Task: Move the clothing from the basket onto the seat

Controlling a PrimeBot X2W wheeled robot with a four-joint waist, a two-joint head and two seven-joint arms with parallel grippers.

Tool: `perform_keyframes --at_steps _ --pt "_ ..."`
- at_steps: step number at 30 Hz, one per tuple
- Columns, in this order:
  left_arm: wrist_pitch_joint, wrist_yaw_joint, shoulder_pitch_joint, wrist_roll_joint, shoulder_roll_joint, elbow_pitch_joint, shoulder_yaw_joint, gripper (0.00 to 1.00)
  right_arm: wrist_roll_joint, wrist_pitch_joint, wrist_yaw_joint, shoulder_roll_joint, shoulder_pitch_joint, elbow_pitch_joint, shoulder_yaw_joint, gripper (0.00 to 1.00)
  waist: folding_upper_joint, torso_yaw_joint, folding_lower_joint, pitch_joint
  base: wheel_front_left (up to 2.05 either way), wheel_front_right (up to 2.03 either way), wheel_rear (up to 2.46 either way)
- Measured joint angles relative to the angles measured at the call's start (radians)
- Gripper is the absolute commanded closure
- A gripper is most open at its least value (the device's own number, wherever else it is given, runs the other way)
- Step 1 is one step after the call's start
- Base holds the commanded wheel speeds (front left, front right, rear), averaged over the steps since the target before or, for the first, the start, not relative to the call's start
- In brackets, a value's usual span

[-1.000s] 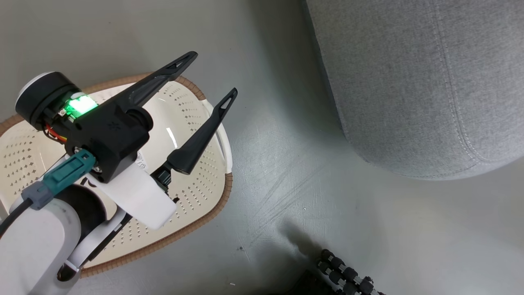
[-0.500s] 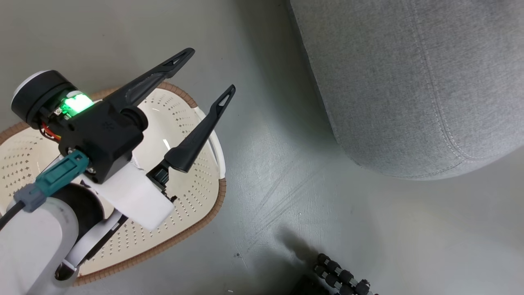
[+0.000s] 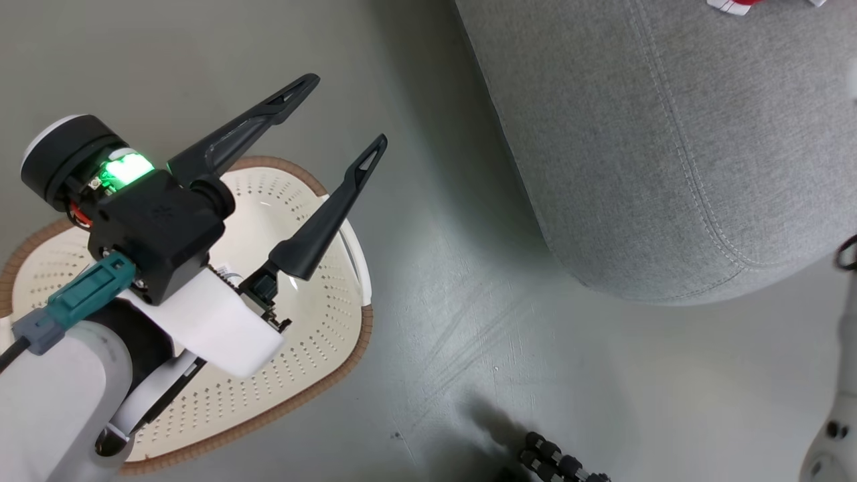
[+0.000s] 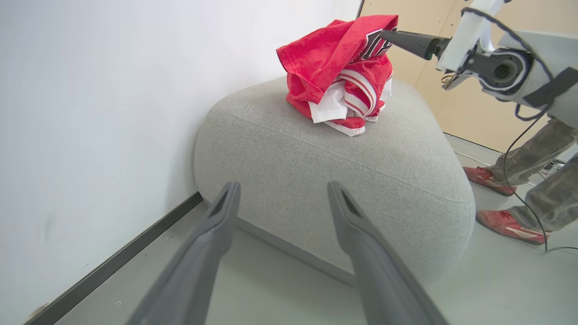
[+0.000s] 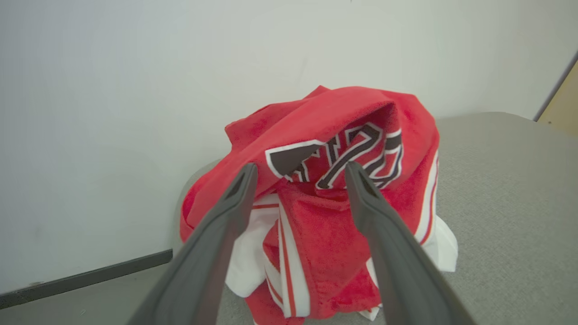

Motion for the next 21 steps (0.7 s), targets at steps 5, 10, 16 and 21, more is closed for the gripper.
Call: perform_keyframes --at_steps 5,10,16,21 --pt "-0.03 0.009 0.005 0.0 -0.015 0.011 0.017 0.0 -0.003 0.001 0.0 0.008 0.043 -0.053 0.08 0.0 0.0 0.01 0.0 -0.025 0.0 0.0 0.0" --pt "-0.07 0.03 0.033 0.0 -0.024 0.029 0.048 0.0 0.011 0.005 0.0 0.007 0.086 -0.093 0.208 0.0 0.0 0.032 0.0 -0.058 0.0 0.0 0.0" --pt "-0.126 0.071 0.082 -0.01 -0.038 0.056 0.099 0.0 0.032 0.012 0.0 0.003 0.131 -0.112 0.356 0.0 0.0 0.071 0.0 -0.098 0.0 0.0 0.0" --pt "-0.178 0.107 0.142 -0.02 -0.052 0.079 0.142 0.0 0.045 0.002 0.0 -0.003 0.147 -0.113 0.447 0.0 0.0 0.112 0.0 -0.13 0.0 0.0 0.0"
